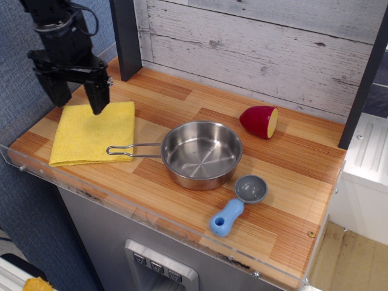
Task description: Move cloth away from pot. cloth is still in arm
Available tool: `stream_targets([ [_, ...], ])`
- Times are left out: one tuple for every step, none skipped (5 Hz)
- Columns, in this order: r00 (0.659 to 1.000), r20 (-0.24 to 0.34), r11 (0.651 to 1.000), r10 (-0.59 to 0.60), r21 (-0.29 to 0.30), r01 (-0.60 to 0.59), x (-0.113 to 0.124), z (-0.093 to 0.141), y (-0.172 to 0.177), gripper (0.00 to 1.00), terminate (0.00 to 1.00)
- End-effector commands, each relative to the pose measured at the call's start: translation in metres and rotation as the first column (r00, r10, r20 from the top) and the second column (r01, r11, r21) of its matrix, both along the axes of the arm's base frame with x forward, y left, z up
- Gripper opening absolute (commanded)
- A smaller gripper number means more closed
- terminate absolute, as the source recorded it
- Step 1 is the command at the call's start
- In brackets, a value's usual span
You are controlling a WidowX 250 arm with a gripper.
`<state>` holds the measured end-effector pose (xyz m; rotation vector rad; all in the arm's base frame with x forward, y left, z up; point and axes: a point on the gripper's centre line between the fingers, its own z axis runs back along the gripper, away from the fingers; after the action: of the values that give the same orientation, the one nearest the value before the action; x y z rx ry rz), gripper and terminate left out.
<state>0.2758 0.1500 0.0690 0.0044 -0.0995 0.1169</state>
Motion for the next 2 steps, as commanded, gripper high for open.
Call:
stream_targets([
  [0.999,0.015,0.998,-0.047,0.037,0.047,0.0126,-0.0005,-0.0072,1.0,0.0],
  [0.998,0.027,0.996,-0.058,0.062,0.056,0.0143,-0.0068,-0.0106,1.0,0.0],
])
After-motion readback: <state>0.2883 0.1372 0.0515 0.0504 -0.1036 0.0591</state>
